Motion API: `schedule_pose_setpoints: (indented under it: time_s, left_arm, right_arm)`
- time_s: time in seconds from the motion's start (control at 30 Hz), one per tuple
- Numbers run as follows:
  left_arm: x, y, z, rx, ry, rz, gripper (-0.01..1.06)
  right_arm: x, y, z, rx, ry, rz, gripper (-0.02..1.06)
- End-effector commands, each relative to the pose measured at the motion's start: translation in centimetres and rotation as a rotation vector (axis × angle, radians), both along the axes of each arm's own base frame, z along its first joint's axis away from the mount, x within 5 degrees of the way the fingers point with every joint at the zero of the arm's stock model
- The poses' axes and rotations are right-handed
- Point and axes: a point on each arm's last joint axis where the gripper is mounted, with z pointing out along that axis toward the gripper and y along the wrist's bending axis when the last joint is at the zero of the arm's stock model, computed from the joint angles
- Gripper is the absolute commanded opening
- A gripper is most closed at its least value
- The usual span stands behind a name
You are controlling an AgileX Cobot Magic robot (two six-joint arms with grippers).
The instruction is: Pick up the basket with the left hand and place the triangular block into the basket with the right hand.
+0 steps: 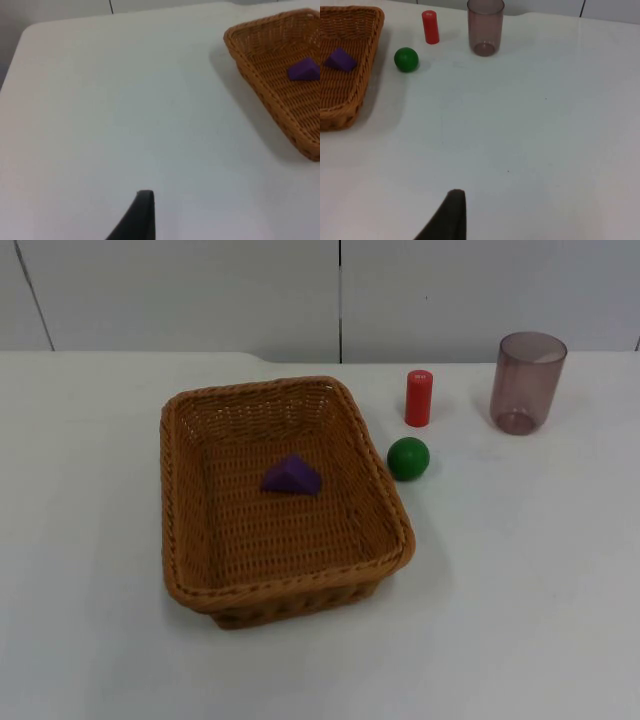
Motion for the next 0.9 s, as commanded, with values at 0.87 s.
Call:
schedule_pose_setpoints:
  time_s: [0.87]
  left_arm:
    - [0.05,0.11,-0.06,0.010,-0.012,0.010,1.02]
  right_arm:
    - [0.04,-0.02,0.11,0.025,-0.016,-0.013,1.05]
